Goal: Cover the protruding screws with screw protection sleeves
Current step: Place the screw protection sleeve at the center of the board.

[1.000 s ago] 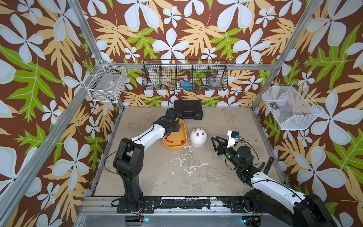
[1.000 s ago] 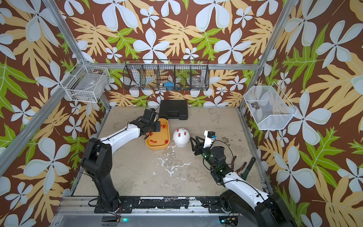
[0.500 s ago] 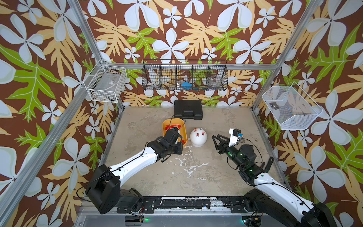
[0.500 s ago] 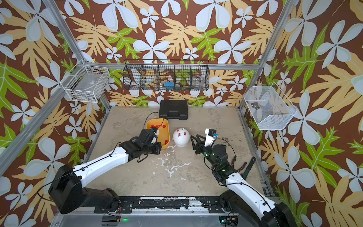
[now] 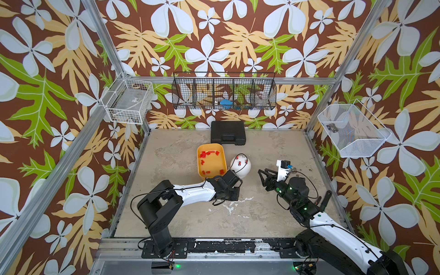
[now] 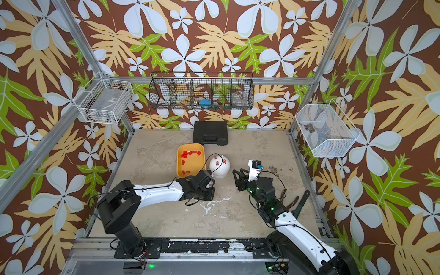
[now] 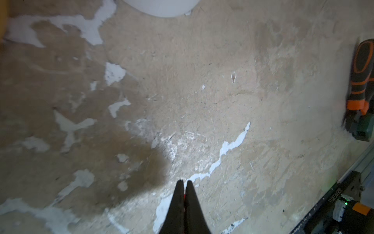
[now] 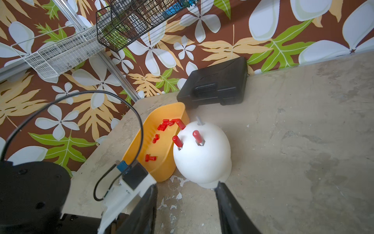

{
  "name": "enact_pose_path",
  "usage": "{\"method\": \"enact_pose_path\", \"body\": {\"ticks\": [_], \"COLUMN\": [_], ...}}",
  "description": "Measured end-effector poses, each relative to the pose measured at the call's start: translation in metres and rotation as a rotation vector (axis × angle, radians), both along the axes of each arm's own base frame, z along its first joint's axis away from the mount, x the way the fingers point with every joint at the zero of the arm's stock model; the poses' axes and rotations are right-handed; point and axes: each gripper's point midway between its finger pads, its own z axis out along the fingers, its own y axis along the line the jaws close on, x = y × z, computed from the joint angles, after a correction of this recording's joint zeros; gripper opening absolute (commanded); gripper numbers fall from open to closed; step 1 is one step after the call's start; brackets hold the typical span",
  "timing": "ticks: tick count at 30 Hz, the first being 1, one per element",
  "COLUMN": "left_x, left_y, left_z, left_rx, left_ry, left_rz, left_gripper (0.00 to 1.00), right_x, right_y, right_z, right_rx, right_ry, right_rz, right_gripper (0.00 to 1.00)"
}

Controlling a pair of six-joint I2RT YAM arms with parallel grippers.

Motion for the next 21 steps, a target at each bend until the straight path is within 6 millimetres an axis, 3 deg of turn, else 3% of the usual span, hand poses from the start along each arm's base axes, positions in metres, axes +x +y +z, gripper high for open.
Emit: {"method": "enact_pose_path", "body": {"ticks": [2, 6, 11, 17, 21], "left_x": [0.000, 0.006, 0.008, 0.016, 0.024], "left_y": [-0.003, -0.011, -0.011, -0.011, 0.004], "left_z": [-0.009, -0.013, -0.007, 0.029, 0.065], "left_rx": [0.016, 0.014, 0.016, 0.000, -0.027], "left_ry": [0.011, 0.005, -0.010, -0.079, -0.147], "left_rz": [-0.004, -0.008, -0.004, -0.003, 0.019], "left_gripper": [0.01, 0.24, 0.29, 0.29, 0.30], "right_x": [0.000, -0.001, 0.000, 0.001, 0.004], "right_y": [0.000, -0.003, -0.004, -0.004, 0.005], "right_z": [0.001, 0.002, 0.003, 0.002, -0.006], "right_rx": [0.001, 0.000, -0.001, -0.009, -0.033], "right_ry": [-0.003, -0.009, -0.016, -0.002, 0.066], "right_rz": [-0.001, -0.012, -0.021, -0.023, 0.020], "right_gripper": [0.49, 0.49, 0.49, 0.51, 0.52]}}
